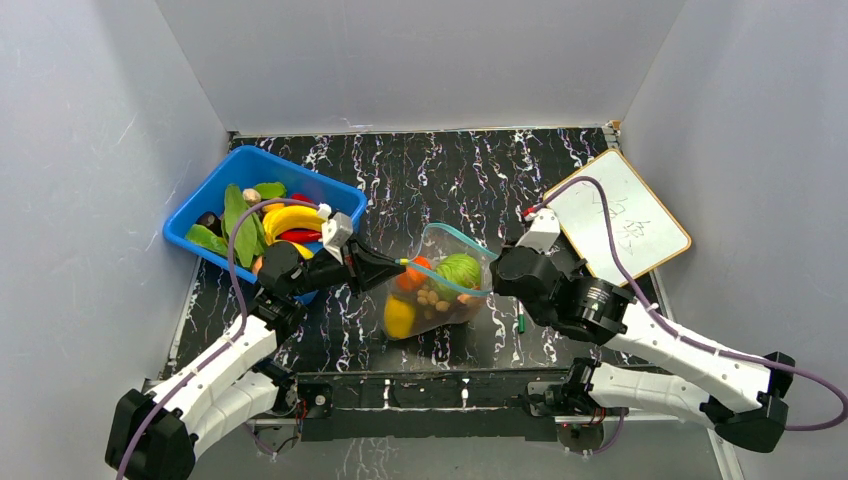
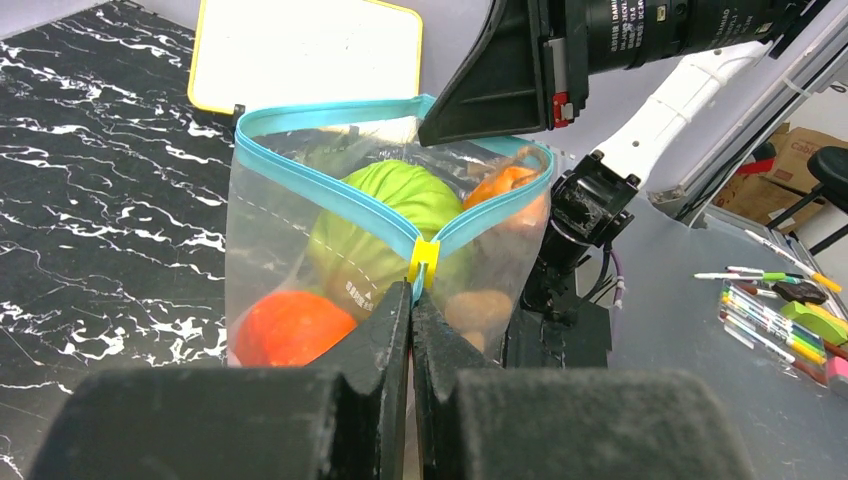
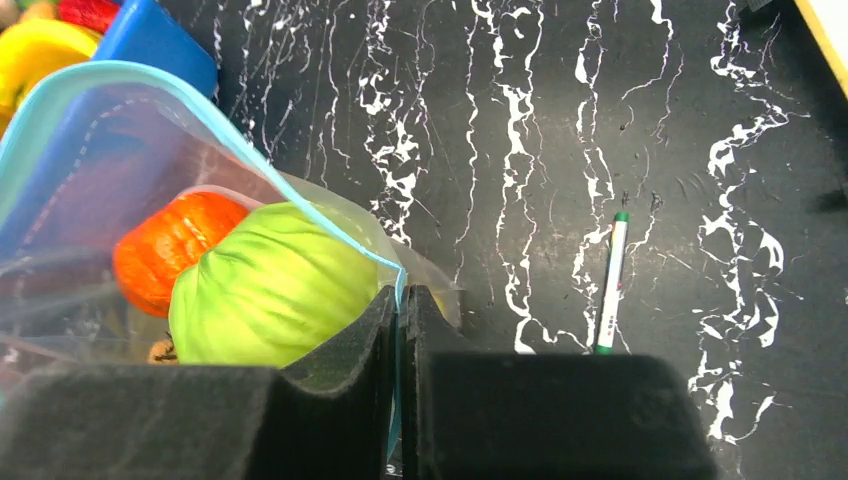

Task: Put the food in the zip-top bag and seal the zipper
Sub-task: Adjust the zipper food storage bag at the center of the board, then zip the zipper food storage bag at the center of the board.

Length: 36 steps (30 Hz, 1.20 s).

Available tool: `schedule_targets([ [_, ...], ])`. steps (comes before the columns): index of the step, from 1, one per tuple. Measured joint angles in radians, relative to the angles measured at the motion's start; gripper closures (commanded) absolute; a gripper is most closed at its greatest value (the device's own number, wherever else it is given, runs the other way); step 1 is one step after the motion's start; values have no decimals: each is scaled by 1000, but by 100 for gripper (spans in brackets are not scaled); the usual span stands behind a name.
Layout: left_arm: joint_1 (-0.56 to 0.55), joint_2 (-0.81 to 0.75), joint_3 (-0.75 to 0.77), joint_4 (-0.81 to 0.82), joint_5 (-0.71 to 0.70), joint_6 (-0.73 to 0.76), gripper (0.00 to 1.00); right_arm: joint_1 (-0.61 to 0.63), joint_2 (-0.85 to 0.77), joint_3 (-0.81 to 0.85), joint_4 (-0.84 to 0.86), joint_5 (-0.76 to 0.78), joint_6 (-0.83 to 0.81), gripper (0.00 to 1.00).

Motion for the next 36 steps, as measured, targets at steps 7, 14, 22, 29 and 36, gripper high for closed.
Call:
schedule_targets([
  [7,0,16,2,18,19,-4,100,0,19,138,-24,-39,-134,52],
  [14,0,31,18,17,34,-4,100,-1,-31,201,89,-278,-467,49],
  [22,0,24,21,17,35,-22,100,-1,177,265,191,-615,-864,57],
  [29,0,14,21,19,44,-25,100,-1,251,269,235,-819,-1115,61],
  [36,0,14,19,53,56,-38,100,-1,334,337,250,-922,-1225,71],
])
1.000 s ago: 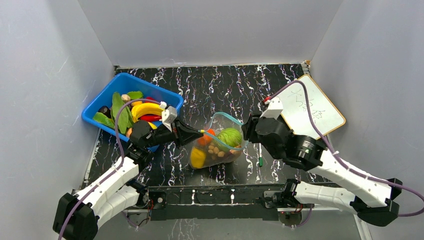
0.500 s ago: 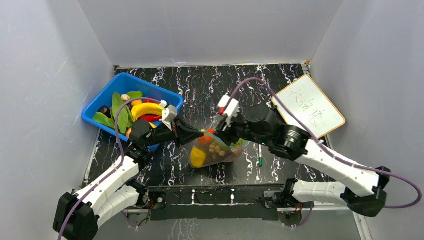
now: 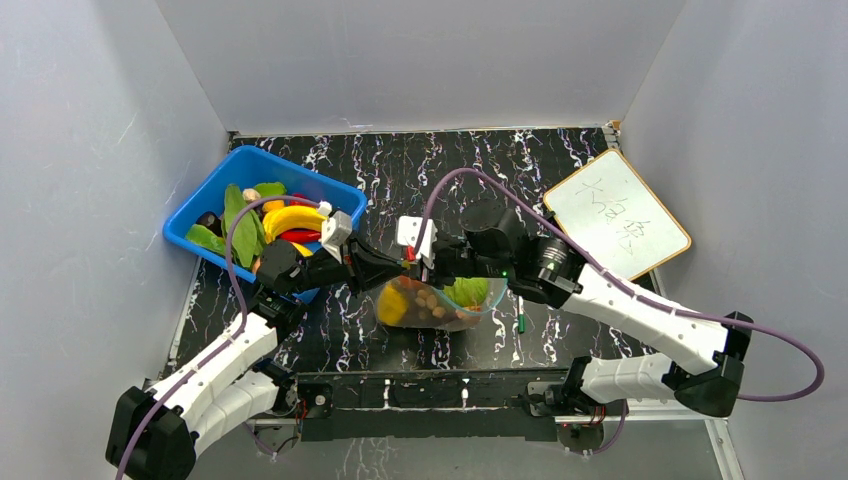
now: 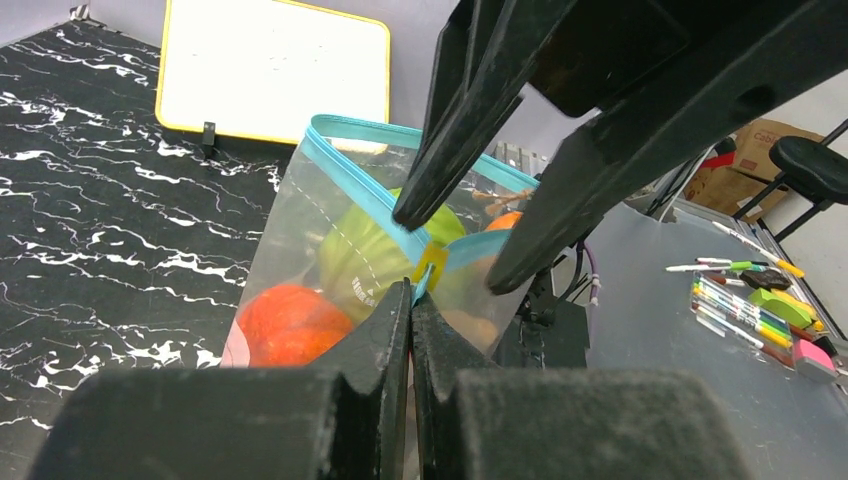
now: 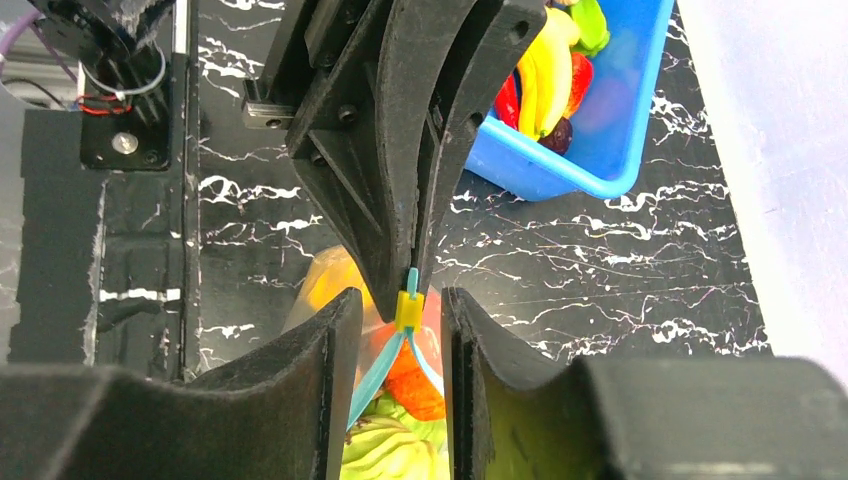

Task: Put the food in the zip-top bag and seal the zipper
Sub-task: Zip the zipper food storage bag at the center of the board.

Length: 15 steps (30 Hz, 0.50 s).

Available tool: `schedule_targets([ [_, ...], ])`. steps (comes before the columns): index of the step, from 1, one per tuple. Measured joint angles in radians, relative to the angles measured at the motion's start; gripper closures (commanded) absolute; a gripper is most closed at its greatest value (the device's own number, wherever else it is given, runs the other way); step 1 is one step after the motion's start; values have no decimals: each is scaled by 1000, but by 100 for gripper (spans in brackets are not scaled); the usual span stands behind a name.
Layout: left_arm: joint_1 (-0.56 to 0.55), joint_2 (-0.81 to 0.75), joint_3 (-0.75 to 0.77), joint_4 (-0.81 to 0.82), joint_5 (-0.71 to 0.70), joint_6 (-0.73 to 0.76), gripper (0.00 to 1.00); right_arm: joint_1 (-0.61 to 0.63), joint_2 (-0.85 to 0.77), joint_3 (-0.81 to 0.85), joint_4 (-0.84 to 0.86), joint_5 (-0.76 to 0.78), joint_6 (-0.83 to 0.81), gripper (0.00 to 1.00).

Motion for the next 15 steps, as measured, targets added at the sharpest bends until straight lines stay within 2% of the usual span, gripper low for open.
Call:
schedule_targets([
  [5,0,0,0,12,18,0,100,0,43,7,-6,-9,-29,81],
  [9,1,0,-2,11,21,1,100,0,58,14,-10,-6,-28,95],
  [15,2,-5,-22,40,22,-13,100,4,60,23,-29,11,5,98],
])
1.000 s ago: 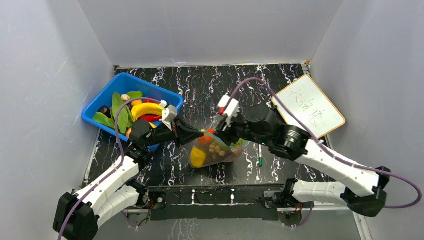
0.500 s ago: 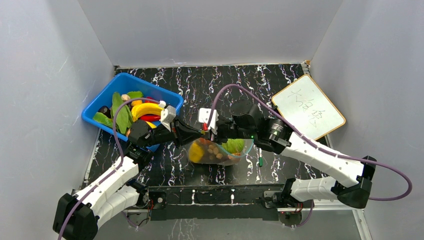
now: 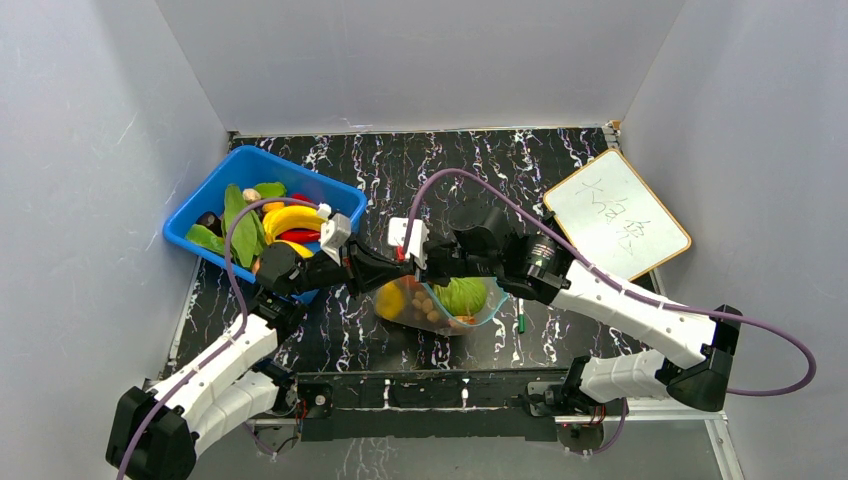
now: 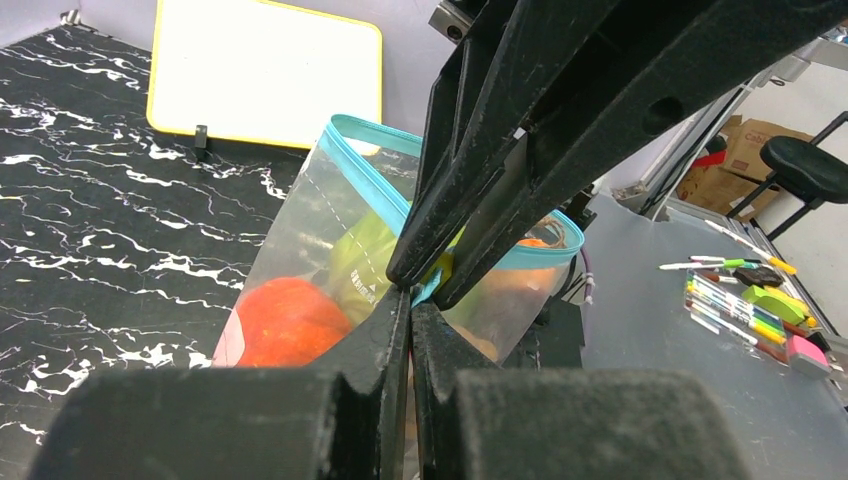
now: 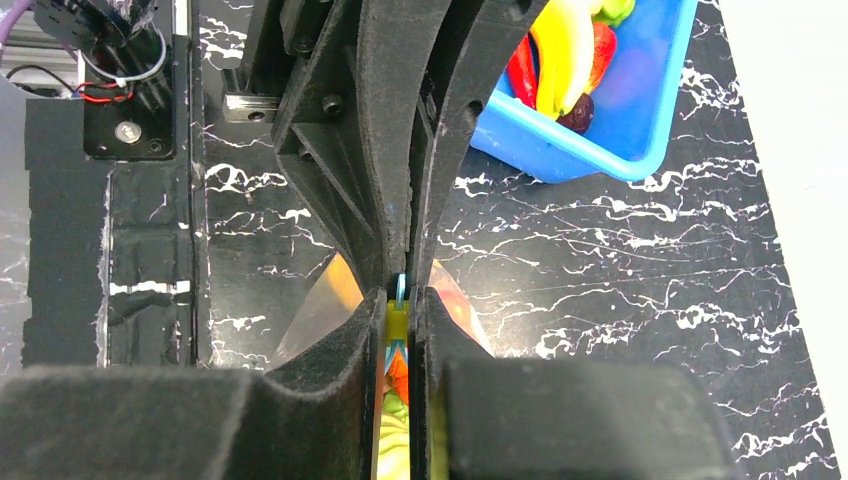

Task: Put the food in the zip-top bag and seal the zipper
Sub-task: Zip the zipper food storage bag at the center of the board.

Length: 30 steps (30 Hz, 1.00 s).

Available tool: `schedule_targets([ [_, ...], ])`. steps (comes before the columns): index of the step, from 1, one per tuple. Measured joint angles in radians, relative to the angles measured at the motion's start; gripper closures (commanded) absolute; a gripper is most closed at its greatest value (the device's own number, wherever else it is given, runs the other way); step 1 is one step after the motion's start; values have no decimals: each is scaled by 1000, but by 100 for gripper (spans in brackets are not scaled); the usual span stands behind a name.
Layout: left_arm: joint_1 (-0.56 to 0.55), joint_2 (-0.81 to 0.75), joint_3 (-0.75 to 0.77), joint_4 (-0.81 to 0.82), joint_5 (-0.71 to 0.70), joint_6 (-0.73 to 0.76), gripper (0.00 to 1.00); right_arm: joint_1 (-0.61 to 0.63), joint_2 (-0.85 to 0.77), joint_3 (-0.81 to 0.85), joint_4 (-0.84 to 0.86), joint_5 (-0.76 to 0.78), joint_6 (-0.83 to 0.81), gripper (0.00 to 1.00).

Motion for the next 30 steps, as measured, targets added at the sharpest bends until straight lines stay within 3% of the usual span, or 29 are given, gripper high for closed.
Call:
schedule_targets([
  [30,-5,-26,-43,68,-80,-50,100,-60,-14,7,-102,48,73,100],
])
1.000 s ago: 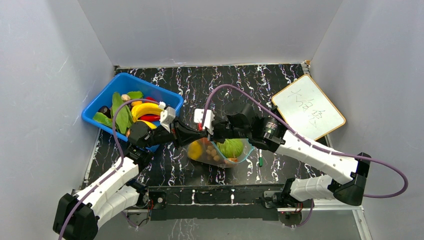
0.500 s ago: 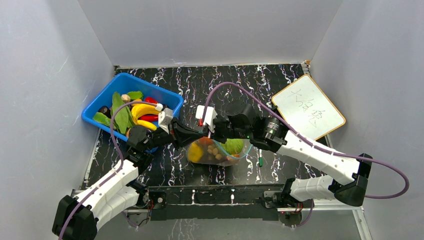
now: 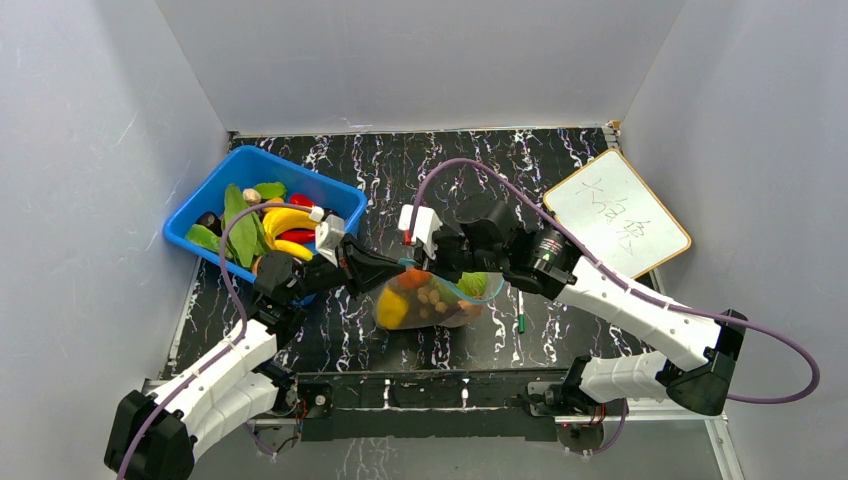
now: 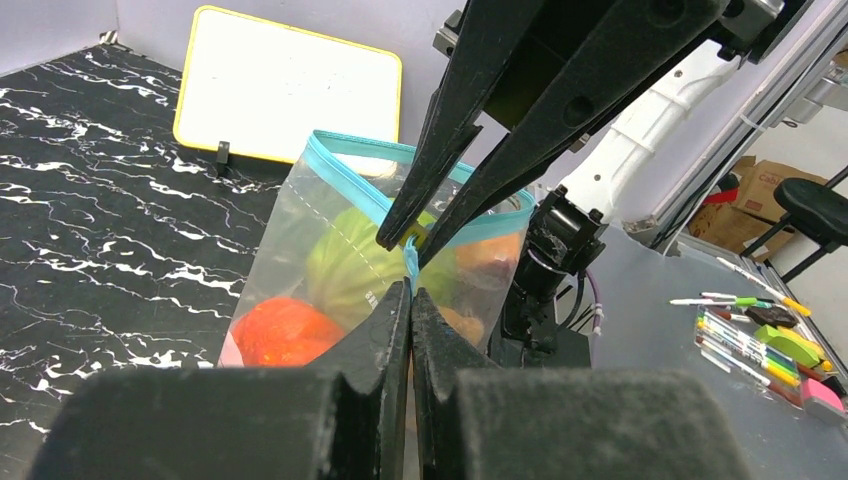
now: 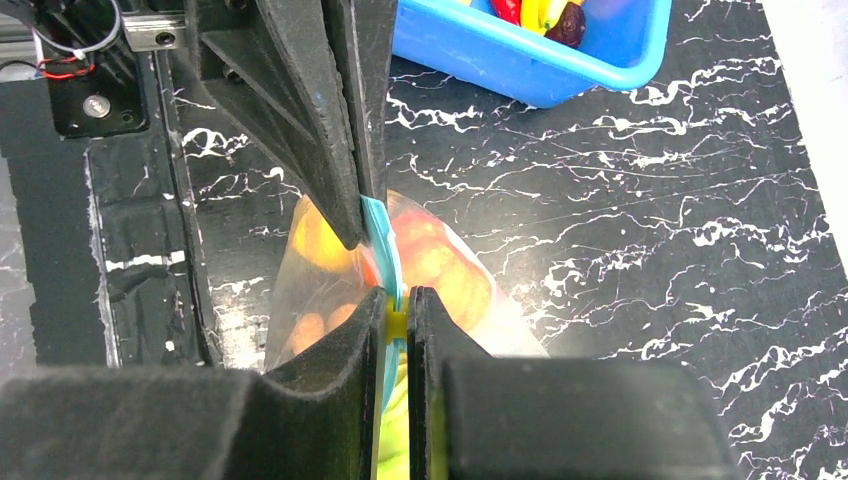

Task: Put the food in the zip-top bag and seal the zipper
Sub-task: Zip the zipper food storage bag at the center of the board.

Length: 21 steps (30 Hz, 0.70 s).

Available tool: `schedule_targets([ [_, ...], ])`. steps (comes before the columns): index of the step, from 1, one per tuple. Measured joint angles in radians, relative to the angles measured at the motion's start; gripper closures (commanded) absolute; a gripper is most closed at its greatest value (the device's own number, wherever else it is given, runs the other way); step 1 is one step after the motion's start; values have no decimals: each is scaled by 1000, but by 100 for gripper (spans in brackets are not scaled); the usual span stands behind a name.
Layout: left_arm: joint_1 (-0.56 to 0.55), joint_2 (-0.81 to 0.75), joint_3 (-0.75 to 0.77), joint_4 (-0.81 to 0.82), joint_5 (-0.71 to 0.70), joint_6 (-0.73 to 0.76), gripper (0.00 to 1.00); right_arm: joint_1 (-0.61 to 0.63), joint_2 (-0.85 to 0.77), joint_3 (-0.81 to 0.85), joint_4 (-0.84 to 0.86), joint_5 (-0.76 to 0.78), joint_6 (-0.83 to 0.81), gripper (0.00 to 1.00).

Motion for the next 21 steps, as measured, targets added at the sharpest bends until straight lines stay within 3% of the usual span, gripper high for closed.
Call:
schedule_targets([
  [6,2,8,30,-30,14,11,67,-22,-2,13,-14,-39,-8,100],
  [21,3,54,109,-144,118,110,66,-34,23,44,-4,-111,-6,100],
])
